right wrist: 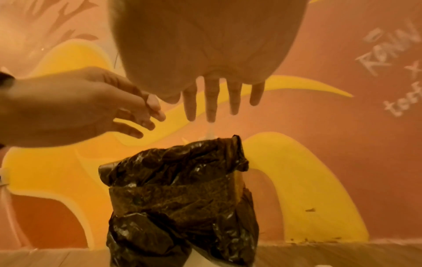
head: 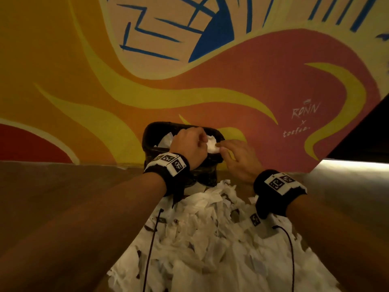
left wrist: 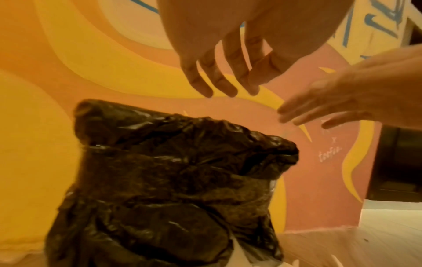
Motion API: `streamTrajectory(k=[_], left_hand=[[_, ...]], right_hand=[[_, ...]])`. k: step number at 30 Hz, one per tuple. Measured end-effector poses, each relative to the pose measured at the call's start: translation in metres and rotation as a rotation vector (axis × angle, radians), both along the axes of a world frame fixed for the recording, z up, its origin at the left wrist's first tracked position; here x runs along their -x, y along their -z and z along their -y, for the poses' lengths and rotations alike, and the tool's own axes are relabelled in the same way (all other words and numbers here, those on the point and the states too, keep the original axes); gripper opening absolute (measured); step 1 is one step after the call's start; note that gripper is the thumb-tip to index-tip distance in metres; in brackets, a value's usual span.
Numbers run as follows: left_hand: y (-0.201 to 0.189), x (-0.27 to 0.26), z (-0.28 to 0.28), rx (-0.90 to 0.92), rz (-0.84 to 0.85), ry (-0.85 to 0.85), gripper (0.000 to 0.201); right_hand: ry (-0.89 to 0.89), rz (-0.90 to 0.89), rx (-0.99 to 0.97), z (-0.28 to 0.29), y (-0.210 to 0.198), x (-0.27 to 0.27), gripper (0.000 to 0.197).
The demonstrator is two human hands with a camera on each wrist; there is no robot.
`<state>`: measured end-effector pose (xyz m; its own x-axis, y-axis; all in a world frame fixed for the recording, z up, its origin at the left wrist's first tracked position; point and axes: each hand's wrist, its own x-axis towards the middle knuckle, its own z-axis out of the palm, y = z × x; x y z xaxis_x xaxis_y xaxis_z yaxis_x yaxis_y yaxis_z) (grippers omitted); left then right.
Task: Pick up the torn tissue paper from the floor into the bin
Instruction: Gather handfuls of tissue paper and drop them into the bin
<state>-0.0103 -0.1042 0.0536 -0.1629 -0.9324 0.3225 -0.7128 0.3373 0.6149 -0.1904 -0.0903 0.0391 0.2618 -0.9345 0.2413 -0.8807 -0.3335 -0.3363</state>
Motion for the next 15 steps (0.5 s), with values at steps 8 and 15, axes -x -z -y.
streamTrajectory(k=[8, 15], left_hand=[[0.034, 0.074, -0.010, -0.286, 0.163, 0.526, 0.009], [0.103, 0.108, -0.044, -0.585, 0.683, 0.824, 0.061]], right_hand=[[-0.050, -0.387, -0.062, -0.050, -0.011, 0.097, 0.046], [-0.041, -0.822, -0.220, -0.089, -0.040, 0.171, 0.052]])
